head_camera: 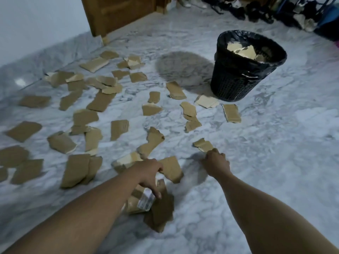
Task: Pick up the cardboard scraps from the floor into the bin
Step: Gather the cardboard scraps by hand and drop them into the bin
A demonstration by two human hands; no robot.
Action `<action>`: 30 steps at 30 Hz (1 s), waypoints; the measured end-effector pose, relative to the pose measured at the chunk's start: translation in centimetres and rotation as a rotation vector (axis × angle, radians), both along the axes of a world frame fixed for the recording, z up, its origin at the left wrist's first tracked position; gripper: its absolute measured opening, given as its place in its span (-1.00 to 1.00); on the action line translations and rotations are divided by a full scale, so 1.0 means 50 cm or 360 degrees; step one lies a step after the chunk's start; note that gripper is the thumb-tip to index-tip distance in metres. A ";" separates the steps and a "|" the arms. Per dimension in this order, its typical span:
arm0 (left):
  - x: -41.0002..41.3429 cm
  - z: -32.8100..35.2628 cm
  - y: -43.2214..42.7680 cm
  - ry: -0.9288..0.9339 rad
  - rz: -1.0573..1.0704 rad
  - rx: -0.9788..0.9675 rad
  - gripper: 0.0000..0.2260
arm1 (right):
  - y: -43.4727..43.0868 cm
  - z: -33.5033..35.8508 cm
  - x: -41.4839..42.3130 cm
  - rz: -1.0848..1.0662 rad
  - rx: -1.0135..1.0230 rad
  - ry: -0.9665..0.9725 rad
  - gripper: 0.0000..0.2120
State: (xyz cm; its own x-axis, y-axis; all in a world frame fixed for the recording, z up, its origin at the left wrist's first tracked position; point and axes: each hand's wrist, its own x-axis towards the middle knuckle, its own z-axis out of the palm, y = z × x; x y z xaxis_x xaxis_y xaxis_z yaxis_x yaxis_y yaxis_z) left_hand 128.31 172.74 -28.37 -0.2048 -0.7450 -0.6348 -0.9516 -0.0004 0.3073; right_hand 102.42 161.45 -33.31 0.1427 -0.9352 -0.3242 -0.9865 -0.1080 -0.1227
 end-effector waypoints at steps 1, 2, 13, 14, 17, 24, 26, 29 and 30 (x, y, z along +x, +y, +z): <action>0.018 -0.007 0.019 -0.0027 -0.0031 -0.0034 0.03 | 0.031 0.001 0.023 0.0042 -0.0009 -0.0002 -0.79; 0.034 -0.018 0.037 -0.0061 -0.0045 -0.0073 0.04 | 0.048 0.000 0.043 0.0004 -0.0020 -0.0037 -0.81; 0.038 -0.045 0.092 -0.0154 0.0163 -0.0306 -0.52 | 0.057 0.013 0.094 -0.0622 0.0355 -0.0172 -0.62; 0.043 -0.037 0.090 -0.0168 0.0176 -0.0248 -0.49 | 0.060 0.016 0.096 -0.0559 0.0342 -0.0099 -0.65; 0.050 0.002 0.076 -0.0148 0.0182 -0.0091 -0.44 | 0.053 0.032 0.116 -0.0385 0.0378 -0.0092 -0.61; -0.031 -0.068 0.092 -0.0066 0.0231 -0.0210 -0.46 | 0.069 0.100 0.183 -0.0113 0.0859 -0.0421 -0.80; -0.056 -0.082 0.101 -0.0092 0.0174 -0.0322 -0.14 | 0.088 0.066 0.204 0.0031 0.0780 -0.0172 -0.56; -0.068 -0.103 0.099 -0.0072 0.0248 -0.0427 -0.19 | 0.118 0.028 0.225 -0.0060 0.0552 -0.0028 -0.51; -0.069 -0.102 0.100 -0.0056 0.0284 -0.0428 -0.25 | 0.129 0.033 0.226 -0.0107 0.0508 -0.0057 -0.55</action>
